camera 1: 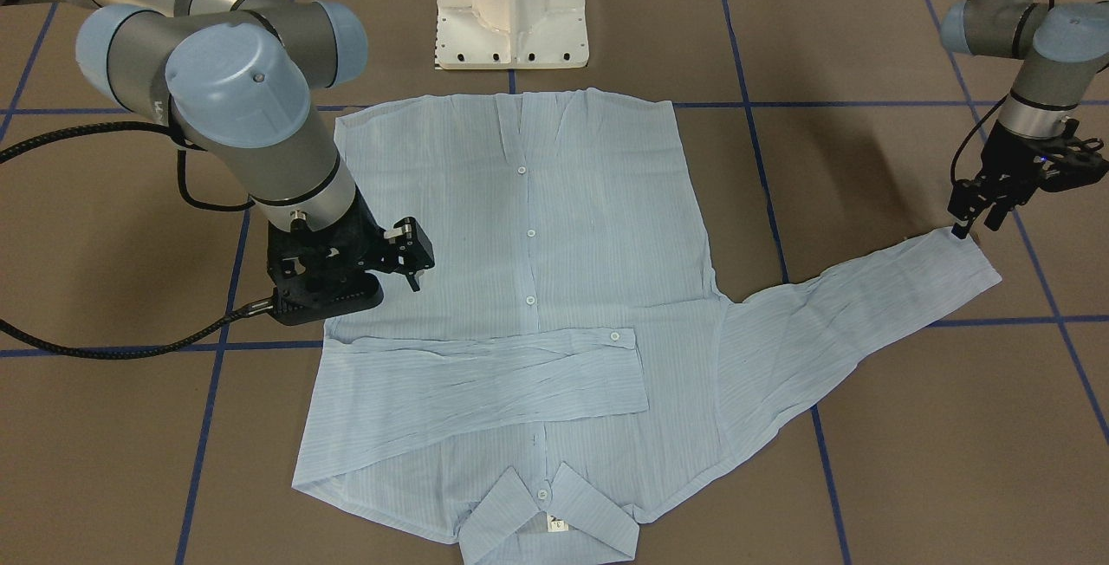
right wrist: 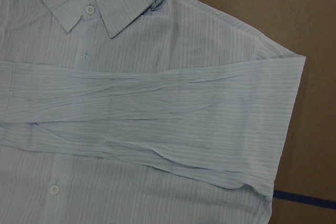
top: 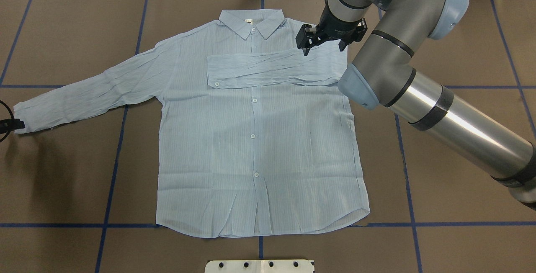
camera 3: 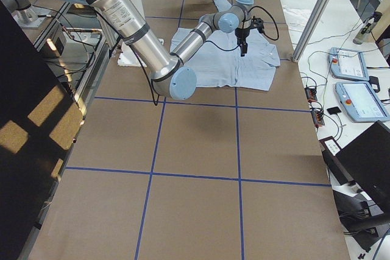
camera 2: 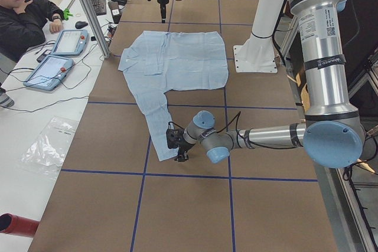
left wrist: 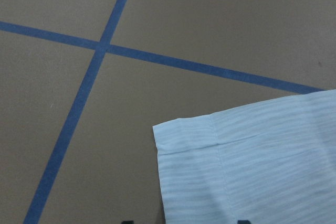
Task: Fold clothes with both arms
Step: 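Grasp the other sleeve's cuff with the left gripper while the right gripper holds above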
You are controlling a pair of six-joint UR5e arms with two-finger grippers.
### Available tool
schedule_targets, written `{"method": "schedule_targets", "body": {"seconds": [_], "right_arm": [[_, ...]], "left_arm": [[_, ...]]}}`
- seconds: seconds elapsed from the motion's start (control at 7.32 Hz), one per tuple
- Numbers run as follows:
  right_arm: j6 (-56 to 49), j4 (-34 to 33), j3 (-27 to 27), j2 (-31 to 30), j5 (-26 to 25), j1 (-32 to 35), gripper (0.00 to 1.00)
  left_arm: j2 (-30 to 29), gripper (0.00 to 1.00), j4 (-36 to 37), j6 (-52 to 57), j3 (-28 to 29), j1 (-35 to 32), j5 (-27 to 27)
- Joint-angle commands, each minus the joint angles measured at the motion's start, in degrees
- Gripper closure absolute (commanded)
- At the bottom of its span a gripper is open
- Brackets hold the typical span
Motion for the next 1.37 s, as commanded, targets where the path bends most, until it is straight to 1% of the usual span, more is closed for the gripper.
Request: {"method": "schedule_targets", "body": {"seconds": [0.0, 0.14, 0.55, 0.68, 0.82, 0.96, 1.23], "right_arm": [[0.0, 0.0, 0.0, -0.1, 0.01, 0.08, 0.0], [0.0, 0.0, 0.0, -0.18, 0.01, 0.08, 0.0], [0.0, 0.0, 0.18, -0.27, 0.27, 0.08, 0.0], [0.0, 0.09, 0.18, -0.27, 0.27, 0.17, 0.0], [0.0, 0.09, 0.09, -0.36, 0.36, 0.35, 0.0], [0.0, 0.09, 0.09, -0.36, 0.71, 0.61, 0.0], [0.0, 0.09, 0.18, -0.45, 1.59, 1.23, 0.0]], "left_arm": [[-0.14, 0.37, 0.19, 0.0, 0.24, 1.13, 0.0], [-0.31, 0.4, 0.28, 0.0, 0.24, 1.31, 0.0], [-0.31, 0.61, 0.28, 0.35, 0.15, 1.4, 0.0], [-0.31, 0.73, 0.37, 0.36, 0.15, 1.4, 0.0], [-0.31, 0.89, 0.37, 0.44, 0.07, 1.4, 0.0], [-0.31, 1.0, 0.37, 0.62, -0.2, 1.4, -0.17], [-0.14, 1.0, 0.37, 0.79, -0.81, 1.32, -0.44]]}}
